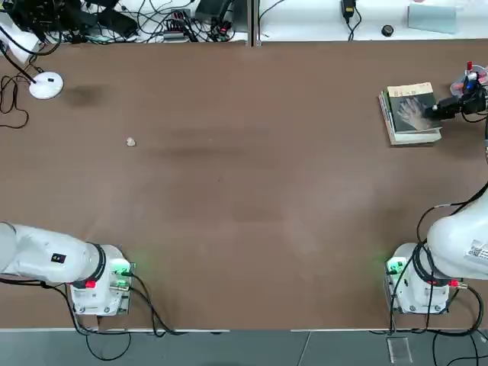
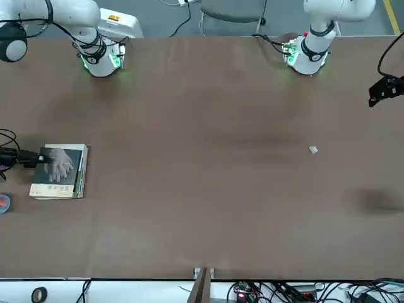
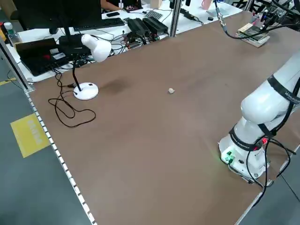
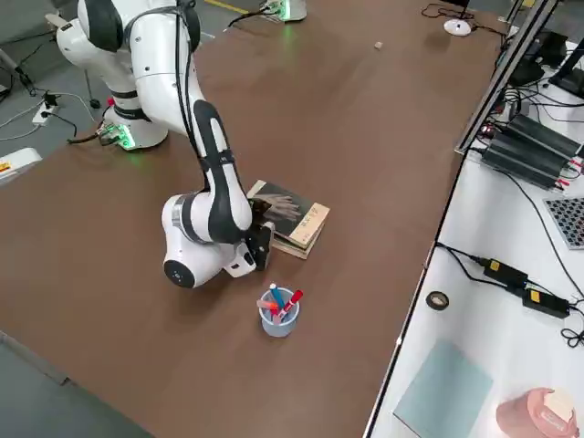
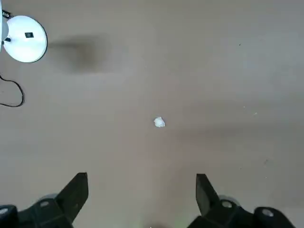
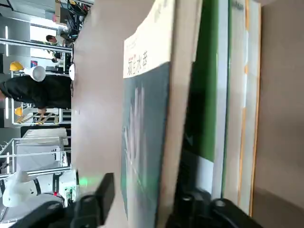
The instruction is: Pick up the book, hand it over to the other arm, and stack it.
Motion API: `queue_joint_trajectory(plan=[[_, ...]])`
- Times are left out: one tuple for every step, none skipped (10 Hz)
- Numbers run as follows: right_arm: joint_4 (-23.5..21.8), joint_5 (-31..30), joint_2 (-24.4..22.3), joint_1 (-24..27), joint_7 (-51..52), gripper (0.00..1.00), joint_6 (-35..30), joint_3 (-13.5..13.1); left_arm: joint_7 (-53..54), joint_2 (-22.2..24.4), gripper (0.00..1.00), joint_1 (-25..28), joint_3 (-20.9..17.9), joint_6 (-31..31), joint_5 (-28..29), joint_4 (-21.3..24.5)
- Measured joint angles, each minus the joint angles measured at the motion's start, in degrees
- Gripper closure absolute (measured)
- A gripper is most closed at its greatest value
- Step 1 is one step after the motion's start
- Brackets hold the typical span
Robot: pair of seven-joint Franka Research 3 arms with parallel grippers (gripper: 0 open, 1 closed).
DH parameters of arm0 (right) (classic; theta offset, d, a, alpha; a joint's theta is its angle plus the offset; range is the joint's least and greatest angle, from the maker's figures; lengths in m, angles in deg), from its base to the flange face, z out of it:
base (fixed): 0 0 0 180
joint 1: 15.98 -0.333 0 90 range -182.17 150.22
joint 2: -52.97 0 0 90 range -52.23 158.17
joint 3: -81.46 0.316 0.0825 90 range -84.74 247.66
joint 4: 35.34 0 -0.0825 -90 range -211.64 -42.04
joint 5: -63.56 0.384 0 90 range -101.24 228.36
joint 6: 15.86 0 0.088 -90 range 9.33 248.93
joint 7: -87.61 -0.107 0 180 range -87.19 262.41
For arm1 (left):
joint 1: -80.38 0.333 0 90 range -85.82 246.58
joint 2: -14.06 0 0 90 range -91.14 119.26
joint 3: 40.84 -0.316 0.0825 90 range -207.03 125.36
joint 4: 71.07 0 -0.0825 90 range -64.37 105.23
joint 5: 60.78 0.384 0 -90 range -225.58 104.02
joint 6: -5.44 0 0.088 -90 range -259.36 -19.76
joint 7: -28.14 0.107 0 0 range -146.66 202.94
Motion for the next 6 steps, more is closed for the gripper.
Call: queue_joint_trajectory(plan=[[0.2, 0.0, -0.01, 0.0, -0.02, 0.28, -0.22, -0.12, 0.0, 0.07, 0.0, 0.0, 0.0, 0.0, 0.0, 0.0], [0.47, -0.11, -0.01, -0.01, -0.04, 0.28, -0.21, -0.33, 0.0, 0.13, 0.0, 0.0, 0.01, 0.0, 0.0, 0.0], [0.9, -0.45, -0.02, -0.01, -0.11, 0.26, -0.2, -0.69, 0.0, 0.17, 0.0, 0.0, 0.01, 0.0, 0.0, 0.0], [1.39, -0.8, -0.03, 0.0, -0.17, 0.16, -0.26, -1.1, 0.0, 0.19, 0.0, 0.0, 0.02, 0.0, 0.0, 0.0], [1.89, -1.08, -0.05, 0.0, -0.2, 0.11, -0.27, -1.47, 0.0, 0.19, 0.0, 0.0, 0.03, 0.0, 0.0, 0.0], [2.48, -1.43, -0.05, 0.01, -0.22, 0.1, -0.19, -1.89, 0.0, 0.19, 0.0, 0.0, 0.03, 0.0, 0.0, 0.0]])
